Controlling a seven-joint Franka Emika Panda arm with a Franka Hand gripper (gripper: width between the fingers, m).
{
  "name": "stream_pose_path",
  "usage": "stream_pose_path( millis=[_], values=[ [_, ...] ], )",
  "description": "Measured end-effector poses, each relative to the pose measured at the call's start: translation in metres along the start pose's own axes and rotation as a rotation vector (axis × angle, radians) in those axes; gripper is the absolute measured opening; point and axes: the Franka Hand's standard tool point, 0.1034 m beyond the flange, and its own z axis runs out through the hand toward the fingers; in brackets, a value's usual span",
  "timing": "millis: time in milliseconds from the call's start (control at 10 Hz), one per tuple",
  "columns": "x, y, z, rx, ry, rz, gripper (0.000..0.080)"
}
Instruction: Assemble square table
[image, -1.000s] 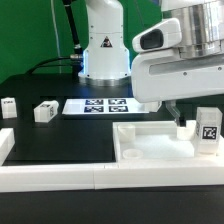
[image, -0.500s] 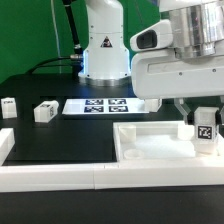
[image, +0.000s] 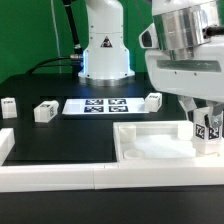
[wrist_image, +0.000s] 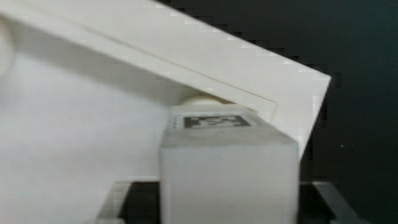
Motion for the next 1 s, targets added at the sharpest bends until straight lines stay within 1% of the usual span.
stream_pose_path(
  millis=[100,200,400,500,600,700,800,900,1000],
  values=[
    [-0.0023,-0.0003,0.0008,0.011,-0.022,0.153,0.0297],
    [-0.0030,-0.0008,0.0010,0.016,-0.034,0.249,0.0297],
    [-0.0032,-0.0010,0.0011,0.016,-0.040,0.353,0.0297],
    [-0.0032,-0.0010,0.0011,0.016,-0.041,0.367,0.0297],
    [-0.0036,-0.0009,0.0013,0.016,-0.040,0.318,0.0297],
    [-0.0081,0.0003,0.0022,0.003,-0.041,0.276,0.0483],
    [-0.0104,0.0000,0.0009,-0.012,-0.048,0.107,0.0592],
    [-0.0113,-0.0008,-0.0010,-0.041,-0.050,-0.080,0.0592],
    [-0.0105,-0.0015,-0.0007,-0.033,-0.048,-0.145,0.0638]
  ],
)
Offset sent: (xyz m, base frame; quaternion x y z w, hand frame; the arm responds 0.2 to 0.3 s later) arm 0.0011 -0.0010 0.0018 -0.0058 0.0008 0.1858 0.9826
